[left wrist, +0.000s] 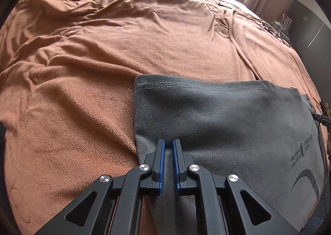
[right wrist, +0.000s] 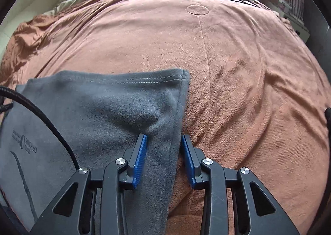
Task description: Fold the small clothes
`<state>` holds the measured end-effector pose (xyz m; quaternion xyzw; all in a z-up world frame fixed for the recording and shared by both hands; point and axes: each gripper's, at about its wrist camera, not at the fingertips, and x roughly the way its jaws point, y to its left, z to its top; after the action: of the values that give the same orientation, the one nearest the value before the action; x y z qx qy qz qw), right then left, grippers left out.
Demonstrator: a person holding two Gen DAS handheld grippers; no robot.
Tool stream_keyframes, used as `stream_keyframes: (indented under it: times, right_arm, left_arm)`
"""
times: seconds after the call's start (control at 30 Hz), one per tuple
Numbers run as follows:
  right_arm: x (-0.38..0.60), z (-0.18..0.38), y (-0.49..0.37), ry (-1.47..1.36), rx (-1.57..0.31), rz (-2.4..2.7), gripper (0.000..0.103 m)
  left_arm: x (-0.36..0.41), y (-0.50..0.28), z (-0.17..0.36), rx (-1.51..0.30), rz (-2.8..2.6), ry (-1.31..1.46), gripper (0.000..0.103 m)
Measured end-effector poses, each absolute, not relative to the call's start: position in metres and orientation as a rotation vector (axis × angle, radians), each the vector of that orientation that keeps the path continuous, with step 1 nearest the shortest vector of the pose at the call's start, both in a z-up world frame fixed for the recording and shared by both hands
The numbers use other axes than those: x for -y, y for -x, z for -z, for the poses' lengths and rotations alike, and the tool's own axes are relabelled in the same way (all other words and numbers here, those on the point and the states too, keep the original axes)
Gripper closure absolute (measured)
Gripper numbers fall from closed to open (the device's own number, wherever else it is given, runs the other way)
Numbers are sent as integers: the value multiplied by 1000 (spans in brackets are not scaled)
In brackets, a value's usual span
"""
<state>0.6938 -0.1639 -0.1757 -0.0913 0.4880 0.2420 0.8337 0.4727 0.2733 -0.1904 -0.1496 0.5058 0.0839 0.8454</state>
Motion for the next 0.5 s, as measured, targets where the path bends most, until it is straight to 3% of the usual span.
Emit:
stream_keyframes:
  times: [0.5]
  right_arm:
    - [208,115,-650,138,-1026,-474,71]
  left_arm:
    - [-260,-429,136,-1032,-204,332,92]
